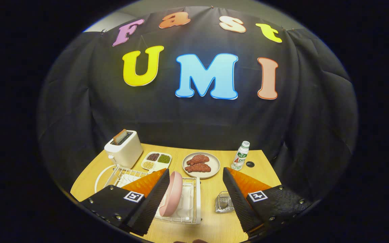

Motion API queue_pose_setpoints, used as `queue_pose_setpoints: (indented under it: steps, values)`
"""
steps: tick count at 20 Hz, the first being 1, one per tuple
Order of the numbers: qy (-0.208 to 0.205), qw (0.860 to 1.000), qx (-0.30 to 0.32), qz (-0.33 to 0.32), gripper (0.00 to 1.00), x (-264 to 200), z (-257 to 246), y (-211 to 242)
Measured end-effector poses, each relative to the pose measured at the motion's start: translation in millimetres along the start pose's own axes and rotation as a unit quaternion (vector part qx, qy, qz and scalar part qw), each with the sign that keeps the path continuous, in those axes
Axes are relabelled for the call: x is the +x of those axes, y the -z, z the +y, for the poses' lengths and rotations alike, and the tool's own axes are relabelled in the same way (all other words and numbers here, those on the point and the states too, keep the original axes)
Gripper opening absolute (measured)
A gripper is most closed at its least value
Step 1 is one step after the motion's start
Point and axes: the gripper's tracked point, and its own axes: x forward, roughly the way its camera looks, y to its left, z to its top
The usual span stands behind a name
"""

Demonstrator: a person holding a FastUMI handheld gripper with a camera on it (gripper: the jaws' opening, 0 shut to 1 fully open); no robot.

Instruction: Take the plate from the dish rack, then take the spoon from the basket and place it into the plate.

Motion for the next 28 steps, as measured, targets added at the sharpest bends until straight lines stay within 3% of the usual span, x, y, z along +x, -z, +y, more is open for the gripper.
queue_pose_setpoints:
  steps: [6, 15, 16, 19, 20, 21, 23, 24, 25, 28]
  values:
    - [0.024, 0.994, 0.005, 0.108, 0.96, 39, 23, 36]
    - [0.102, 0.976, -0.025, 0.191, 0.92, 84, 39, 79]
    - [0.116, 0.974, -0.027, 0.195, 0.85, 89, 35, 86]
    - [0.179, 0.961, -0.038, 0.210, 0.78, 94, 16, 96]
    - [0.194, 0.956, -0.040, 0.216, 0.64, 96, 13, 102]
    - [0.207, 0.951, -0.039, 0.224, 0.62, 99, 10, 107]
    - [0.215, 0.951, -0.016, 0.221, 0.39, 101, 20, 110]
    - [0.221, 0.951, -0.011, 0.216, 0.22, 103, 21, 105]
    - [0.230, 0.950, -0.018, 0.209, 0.23, 102, 25, 105]
    - [0.234, 0.951, -0.022, 0.200, 0.10, 102, 35, 102]
